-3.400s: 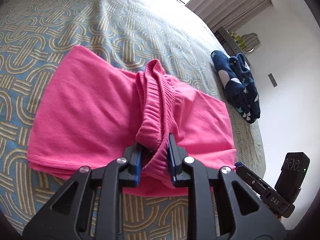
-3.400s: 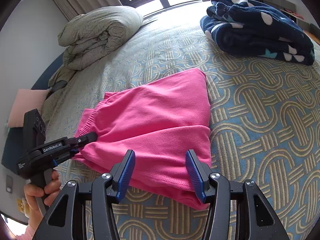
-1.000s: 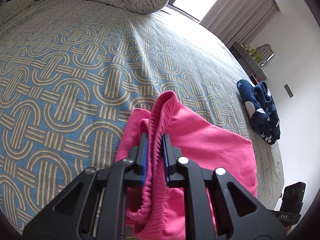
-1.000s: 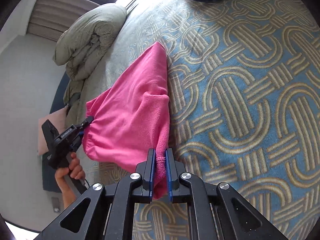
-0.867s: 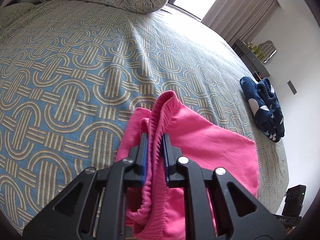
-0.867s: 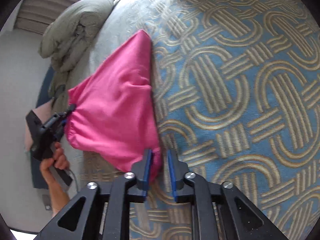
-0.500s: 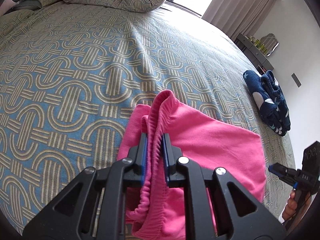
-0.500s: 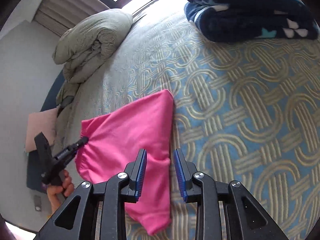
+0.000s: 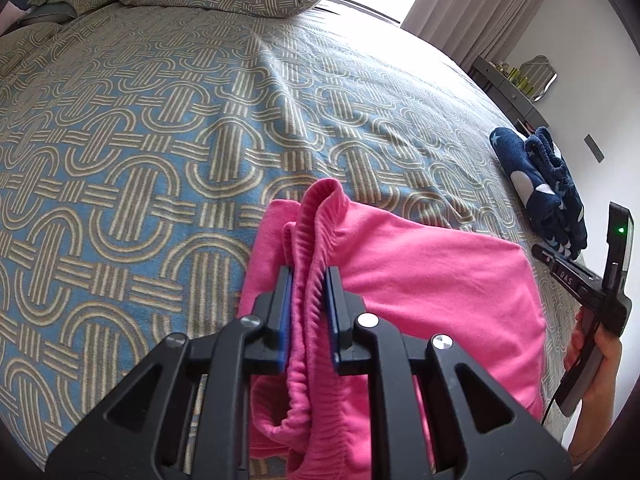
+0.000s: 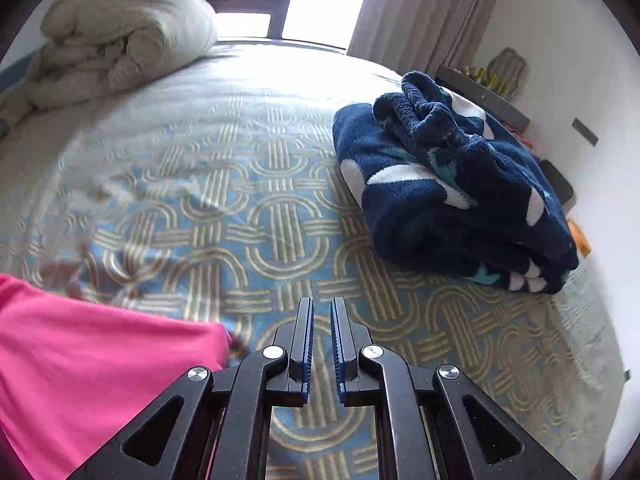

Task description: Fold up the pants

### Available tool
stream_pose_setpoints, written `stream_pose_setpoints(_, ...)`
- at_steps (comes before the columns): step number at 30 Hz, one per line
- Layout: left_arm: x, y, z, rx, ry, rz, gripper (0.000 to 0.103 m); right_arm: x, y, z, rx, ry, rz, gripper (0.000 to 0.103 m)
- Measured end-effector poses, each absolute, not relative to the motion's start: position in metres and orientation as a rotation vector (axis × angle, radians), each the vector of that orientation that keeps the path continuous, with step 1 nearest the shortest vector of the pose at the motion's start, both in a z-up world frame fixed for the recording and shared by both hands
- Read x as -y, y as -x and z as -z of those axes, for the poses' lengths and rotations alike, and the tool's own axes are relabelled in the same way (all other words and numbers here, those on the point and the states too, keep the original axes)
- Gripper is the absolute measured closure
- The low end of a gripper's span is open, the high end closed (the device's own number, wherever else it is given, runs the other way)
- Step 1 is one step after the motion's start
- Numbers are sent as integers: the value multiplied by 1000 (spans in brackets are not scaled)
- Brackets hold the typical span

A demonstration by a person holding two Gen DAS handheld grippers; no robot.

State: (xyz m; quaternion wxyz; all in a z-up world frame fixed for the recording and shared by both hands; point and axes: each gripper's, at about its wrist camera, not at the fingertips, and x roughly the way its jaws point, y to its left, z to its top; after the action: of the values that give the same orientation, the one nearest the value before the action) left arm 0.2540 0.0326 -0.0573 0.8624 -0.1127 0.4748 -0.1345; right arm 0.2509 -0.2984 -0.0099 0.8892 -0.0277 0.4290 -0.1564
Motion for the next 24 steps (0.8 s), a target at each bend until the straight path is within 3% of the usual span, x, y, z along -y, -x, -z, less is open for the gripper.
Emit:
stream_pose_setpoints(3,-39,-252,56,-993,273,304,87,312,-234,11,-975,-269,85,89)
stream_pose_setpoints(7,-40,-250,50,-985,311,324,87,283,-214,-14,-949,-222,-3,81)
stream_pose_setpoints(13,-27,-230,28,-940,360,455,86,222,-207,-38,-943,-244,-282,55)
stream_pose_setpoints(24,1,-205,48,-1004,371,609,84,196,-221,-20,-1027,-361,-360,53)
